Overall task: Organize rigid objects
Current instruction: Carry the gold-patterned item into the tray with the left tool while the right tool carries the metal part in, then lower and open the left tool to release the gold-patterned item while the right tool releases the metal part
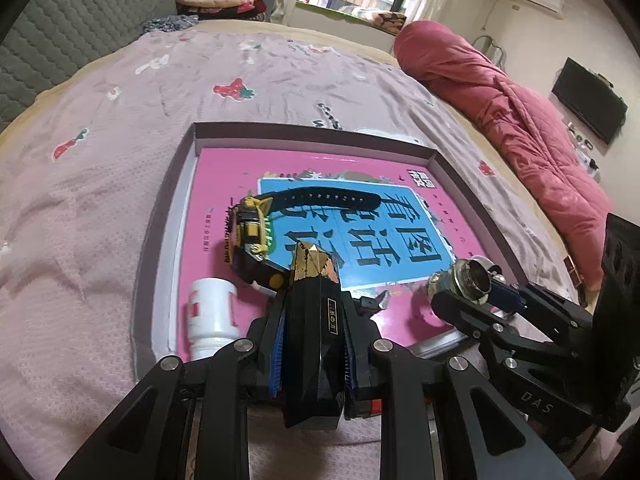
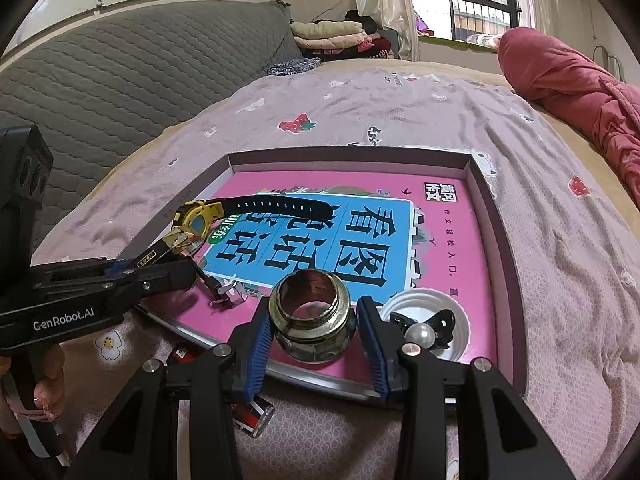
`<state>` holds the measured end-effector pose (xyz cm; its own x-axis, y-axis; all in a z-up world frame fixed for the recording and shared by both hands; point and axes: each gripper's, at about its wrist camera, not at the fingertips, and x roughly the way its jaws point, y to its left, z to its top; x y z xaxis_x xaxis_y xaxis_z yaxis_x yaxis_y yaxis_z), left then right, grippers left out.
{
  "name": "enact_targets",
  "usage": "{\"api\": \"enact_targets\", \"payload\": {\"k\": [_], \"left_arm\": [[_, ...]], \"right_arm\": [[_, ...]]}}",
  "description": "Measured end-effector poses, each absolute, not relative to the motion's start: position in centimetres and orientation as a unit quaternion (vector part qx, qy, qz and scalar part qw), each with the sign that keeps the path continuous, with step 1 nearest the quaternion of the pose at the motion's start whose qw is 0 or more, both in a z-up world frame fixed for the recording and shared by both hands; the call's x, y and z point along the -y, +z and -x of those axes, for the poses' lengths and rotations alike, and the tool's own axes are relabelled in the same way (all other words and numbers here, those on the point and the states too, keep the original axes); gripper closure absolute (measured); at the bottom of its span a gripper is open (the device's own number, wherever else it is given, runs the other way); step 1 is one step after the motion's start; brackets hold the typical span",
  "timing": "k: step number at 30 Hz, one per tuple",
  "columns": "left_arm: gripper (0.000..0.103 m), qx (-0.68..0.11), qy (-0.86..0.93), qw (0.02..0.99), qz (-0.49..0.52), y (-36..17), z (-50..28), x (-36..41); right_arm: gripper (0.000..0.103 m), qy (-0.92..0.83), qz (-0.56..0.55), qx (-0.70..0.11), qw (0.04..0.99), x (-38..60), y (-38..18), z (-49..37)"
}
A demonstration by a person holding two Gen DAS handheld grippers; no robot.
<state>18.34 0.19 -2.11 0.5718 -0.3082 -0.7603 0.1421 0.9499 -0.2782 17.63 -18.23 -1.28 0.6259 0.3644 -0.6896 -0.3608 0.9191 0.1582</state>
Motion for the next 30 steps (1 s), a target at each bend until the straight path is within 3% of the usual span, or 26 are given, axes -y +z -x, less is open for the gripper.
{"api": "enact_targets", "payload": {"k": [17, 30], "left_arm": [[0.077, -0.454, -0.128, 0.878, 0.089, -2.2, -18.5, -0.4], [0.059, -0.445, -0.108, 0.884, 0.096, -1.9, -18.6, -1.8]], "right_arm": [[0.061, 0.200, -0.003, -0.380, 0.903, 18.3, -1.3, -17.5], [0.061, 0.202, -0.009, -0.379, 0.903, 18.4, -1.1, -17.3]]}}
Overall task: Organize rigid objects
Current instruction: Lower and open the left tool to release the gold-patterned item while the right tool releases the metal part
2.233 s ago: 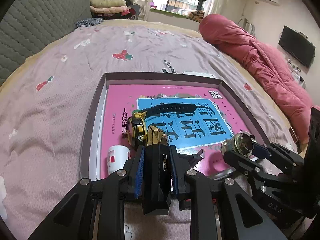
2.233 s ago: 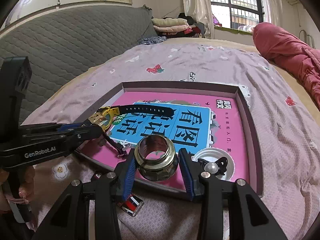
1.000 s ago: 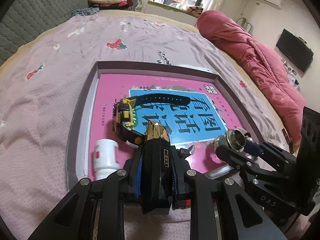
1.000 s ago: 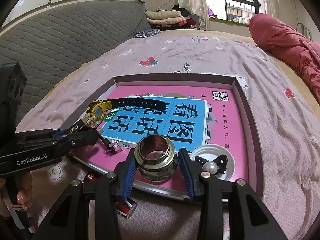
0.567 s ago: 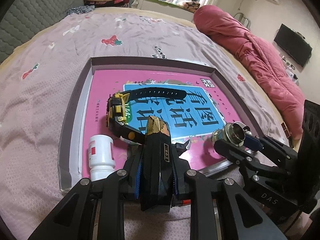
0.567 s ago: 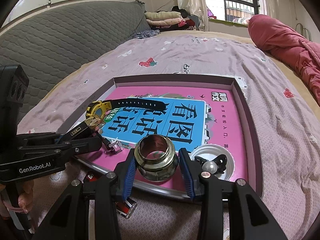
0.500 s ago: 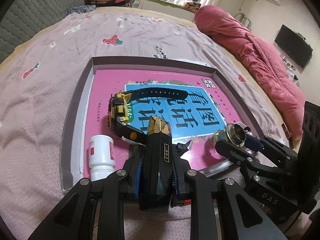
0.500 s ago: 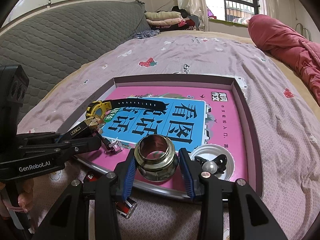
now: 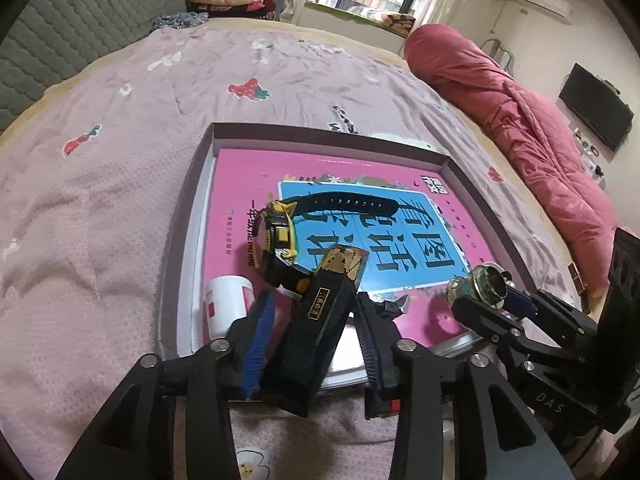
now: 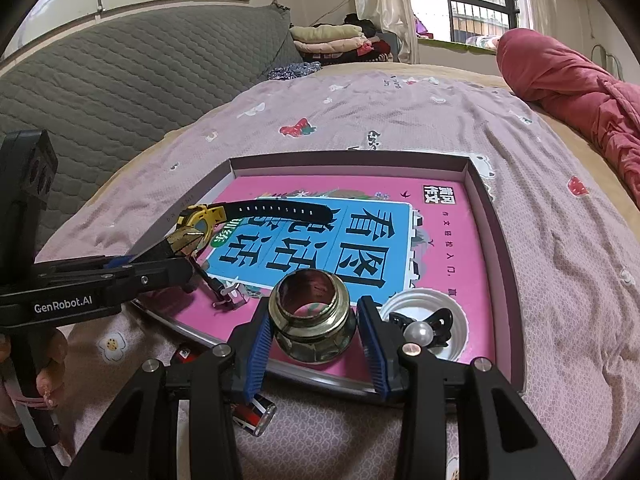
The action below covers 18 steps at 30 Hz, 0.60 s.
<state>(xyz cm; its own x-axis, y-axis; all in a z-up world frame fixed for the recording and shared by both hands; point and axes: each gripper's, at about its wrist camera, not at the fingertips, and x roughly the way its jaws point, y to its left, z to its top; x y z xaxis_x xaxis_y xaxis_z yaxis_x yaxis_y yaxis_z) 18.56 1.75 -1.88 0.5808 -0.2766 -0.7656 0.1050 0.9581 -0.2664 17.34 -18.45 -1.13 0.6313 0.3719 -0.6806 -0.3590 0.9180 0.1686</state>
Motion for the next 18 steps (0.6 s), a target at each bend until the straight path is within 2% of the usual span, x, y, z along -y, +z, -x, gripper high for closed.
{"api": "enact_targets", "payload": {"k": [18], "left_arm": [[0.054, -0.428, -0.100, 0.893, 0.097, -0.7, -18.1, -2.6]], "right_arm": [[0.058, 0.209, 0.008, -0.349, 0.914, 17.9, 0.0, -16.4]]}}
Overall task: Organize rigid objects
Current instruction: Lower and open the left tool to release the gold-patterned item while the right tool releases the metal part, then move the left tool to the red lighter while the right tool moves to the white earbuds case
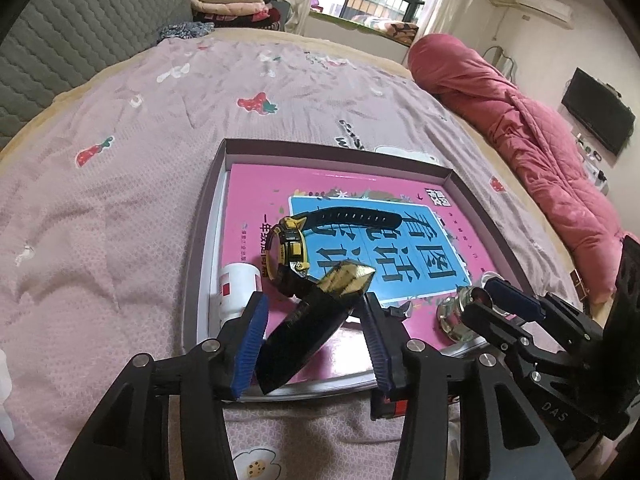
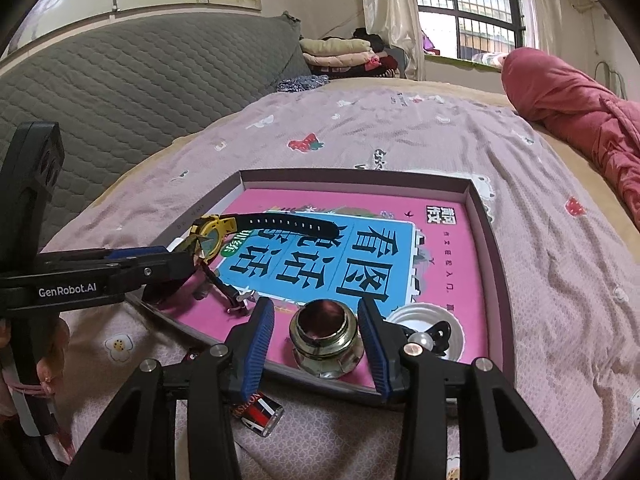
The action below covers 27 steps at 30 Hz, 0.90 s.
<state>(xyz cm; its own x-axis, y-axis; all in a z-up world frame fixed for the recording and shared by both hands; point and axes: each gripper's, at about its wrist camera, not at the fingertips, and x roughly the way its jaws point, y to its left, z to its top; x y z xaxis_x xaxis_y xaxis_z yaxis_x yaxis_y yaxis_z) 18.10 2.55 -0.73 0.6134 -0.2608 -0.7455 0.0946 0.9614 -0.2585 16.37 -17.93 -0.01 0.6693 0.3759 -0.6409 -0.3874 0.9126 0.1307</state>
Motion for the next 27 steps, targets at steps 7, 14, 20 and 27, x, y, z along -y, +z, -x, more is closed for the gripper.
{"api": "enact_targets", "payload": {"k": [7, 14, 20, 27], "left_arm": [[0.048, -0.417, -0.103, 0.898, 0.098, -0.1, -17.7, -2.6], [0.044, -0.402, -0.101, 0.904, 0.102, 0.7, -17.0, -2.8], [0.039, -0.385, -0.099, 0.912, 0.102, 1.5, -15.9, -3.0], [0.037, -0.384, -0.095, 0.915, 0.086, 1.6, -14.7, -2.4]], "right_arm": [[0.055, 0.210, 0.009, -0.335, 0.918, 18.0, 0.5, -16.2], [0.055, 0.206, 0.003, -0.322, 0.924, 18.6, 1.1, -15.8], [0.053, 0.202, -0.002, -0.315, 0.927, 19.1, 1.4, -15.4], [0.052, 0.191, -0.003, -0.306, 0.933, 19.7, 1.8, -14.6]]}}
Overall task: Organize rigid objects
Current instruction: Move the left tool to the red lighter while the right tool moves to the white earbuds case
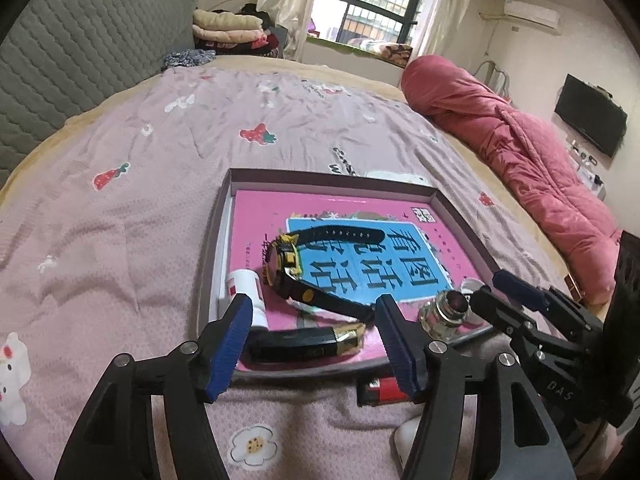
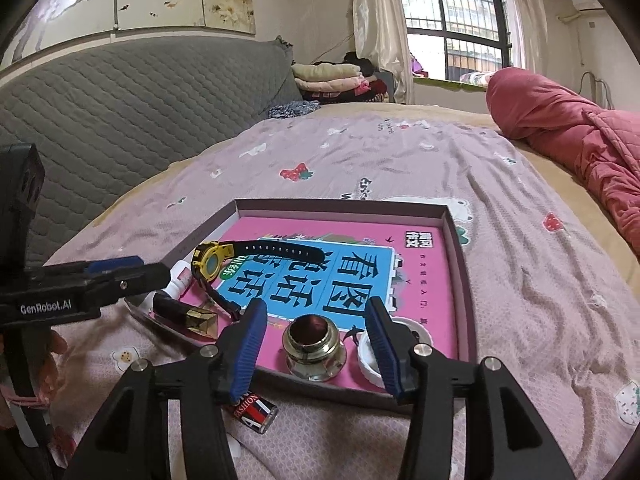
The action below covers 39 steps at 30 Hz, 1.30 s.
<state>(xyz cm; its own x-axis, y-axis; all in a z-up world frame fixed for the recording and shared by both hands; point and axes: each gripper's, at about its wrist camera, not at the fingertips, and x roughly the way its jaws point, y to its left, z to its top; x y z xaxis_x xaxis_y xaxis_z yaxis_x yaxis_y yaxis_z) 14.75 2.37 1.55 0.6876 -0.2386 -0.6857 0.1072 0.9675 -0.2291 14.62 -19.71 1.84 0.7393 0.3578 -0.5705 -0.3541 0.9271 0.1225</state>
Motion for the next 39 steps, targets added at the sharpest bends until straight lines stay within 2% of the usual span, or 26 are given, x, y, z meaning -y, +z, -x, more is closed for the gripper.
{"api": "enact_targets", "payload": {"k": [13, 32, 39], "left_arm": [[0.037, -0.374, -0.102, 0.921, 0.039, 2.2, -12.2, -0.2], [0.037, -0.379, -0.099, 0.919, 0.039, 2.7, -9.5, -0.2], [0.037, -0.389, -0.102, 0.915, 0.032, 2.3, -8.5, 0.2]], "right_arm": [[0.052, 0.184, -0.003, -0.305, 0.934, 20.0, 2.5, -13.0], [0.051, 0.183, 0.040, -0.319, 0.929, 18.6, 2.5, -9.0], [0.051, 0.200, 0.032, -0.349, 0.915, 17.8, 1.6, -7.3]]}}
